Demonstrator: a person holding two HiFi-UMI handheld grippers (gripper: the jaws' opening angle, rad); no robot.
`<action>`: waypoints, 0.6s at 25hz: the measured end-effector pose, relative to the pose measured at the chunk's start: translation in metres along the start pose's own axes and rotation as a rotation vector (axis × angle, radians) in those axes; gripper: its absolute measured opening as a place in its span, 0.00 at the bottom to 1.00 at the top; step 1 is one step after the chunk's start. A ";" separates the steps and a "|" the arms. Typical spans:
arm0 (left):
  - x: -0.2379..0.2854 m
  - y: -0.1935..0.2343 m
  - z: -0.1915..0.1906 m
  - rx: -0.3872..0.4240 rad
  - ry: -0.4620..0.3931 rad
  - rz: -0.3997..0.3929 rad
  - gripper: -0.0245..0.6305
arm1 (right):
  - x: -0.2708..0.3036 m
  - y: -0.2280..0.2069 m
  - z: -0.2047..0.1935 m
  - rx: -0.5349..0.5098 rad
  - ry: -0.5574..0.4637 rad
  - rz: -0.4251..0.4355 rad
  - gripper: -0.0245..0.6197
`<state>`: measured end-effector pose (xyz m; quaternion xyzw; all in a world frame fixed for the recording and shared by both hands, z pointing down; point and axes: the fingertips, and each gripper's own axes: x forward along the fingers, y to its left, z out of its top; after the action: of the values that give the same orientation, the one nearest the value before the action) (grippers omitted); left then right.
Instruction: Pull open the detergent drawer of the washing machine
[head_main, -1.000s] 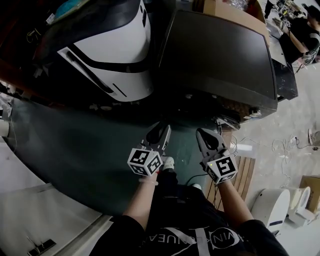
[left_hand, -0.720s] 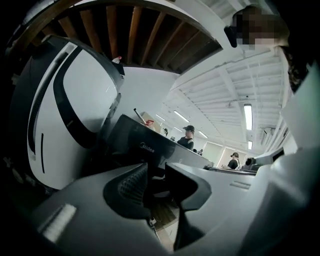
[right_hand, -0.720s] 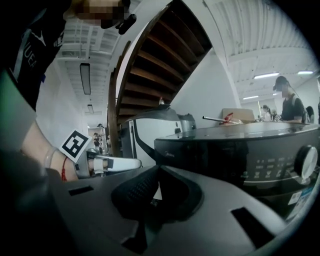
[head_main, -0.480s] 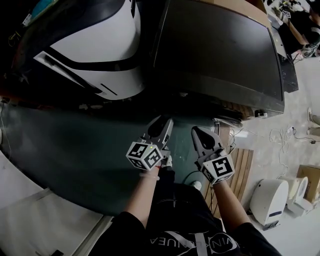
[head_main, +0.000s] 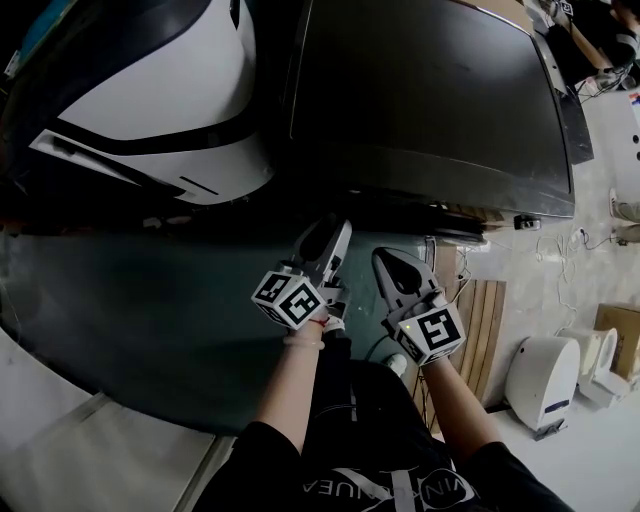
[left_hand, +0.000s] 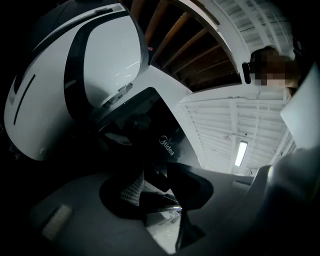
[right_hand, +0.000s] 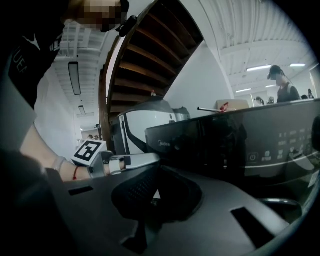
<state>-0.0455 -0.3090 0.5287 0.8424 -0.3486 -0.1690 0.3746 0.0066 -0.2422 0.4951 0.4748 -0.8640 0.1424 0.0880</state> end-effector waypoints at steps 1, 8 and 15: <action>0.003 0.001 0.000 -0.021 -0.005 -0.014 0.25 | 0.002 -0.001 -0.002 -0.004 -0.005 -0.001 0.06; 0.017 0.006 0.000 -0.092 -0.036 -0.080 0.32 | 0.012 -0.002 -0.009 0.022 0.006 -0.007 0.06; 0.025 0.006 0.010 -0.184 -0.126 -0.167 0.33 | 0.014 -0.005 -0.014 0.013 -0.009 -0.010 0.06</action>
<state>-0.0359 -0.3351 0.5259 0.8183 -0.2830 -0.2834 0.4124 0.0037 -0.2511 0.5135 0.4801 -0.8612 0.1453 0.0815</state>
